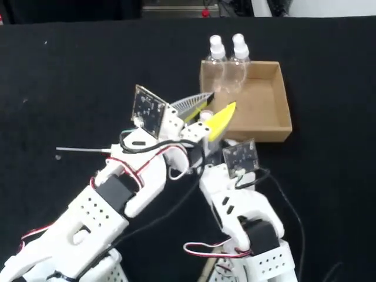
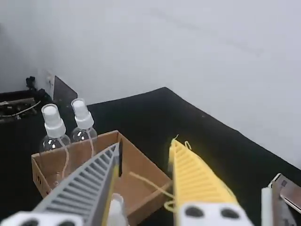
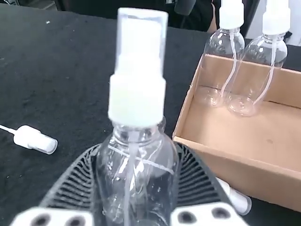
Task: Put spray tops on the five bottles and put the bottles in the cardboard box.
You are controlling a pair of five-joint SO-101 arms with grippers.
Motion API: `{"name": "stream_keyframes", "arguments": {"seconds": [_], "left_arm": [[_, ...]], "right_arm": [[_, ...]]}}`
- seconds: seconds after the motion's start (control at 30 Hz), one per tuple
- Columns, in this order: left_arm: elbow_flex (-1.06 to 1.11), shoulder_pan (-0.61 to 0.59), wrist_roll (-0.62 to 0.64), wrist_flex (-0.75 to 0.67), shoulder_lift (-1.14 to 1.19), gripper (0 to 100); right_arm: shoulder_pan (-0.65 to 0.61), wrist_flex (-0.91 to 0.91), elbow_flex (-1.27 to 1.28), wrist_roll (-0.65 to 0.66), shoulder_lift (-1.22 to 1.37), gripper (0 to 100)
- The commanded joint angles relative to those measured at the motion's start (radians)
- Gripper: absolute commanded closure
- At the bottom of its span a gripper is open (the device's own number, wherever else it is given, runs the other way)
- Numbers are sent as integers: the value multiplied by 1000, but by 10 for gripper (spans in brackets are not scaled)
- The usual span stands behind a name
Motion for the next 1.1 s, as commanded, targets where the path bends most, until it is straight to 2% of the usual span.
{"name": "stream_keyframes", "arguments": {"seconds": [0.0, 0.17, 0.37, 0.47, 0.53, 0.6, 0.77, 0.83, 0.97, 1.07], "left_arm": [[-15, -27, 18, 6, -14, 834], [-16, -140, 18, 40, -60, 834], [-7, -202, 9, 308, -305, 830], [84, -285, -80, 381, -423, 831], [188, -375, -126, 382, -497, 833], [289, -455, -115, 376, -560, 834], [567, -610, 58, 241, -723, 834], [668, -639, 104, 198, -792, 834], [802, -656, 109, 183, -934, 834], [837, -648, 109, 176, -948, 834]], "right_arm": [[-9, -5, -65, 5, -101, 986], [-8, -3, -61, 5, -101, 986], [-8, -5, -35, 5, -101, 984], [-8, -5, -28, 5, -101, 983], [-8, -2, -28, 5, -101, 984], [-8, -3, -28, 5, -101, 986], [6, -80, -31, 5, -101, 986], [69, -152, -54, 5, -99, 986], [209, -322, -77, 5, -91, 987], [272, -477, -64, 5, -90, 987]]}}
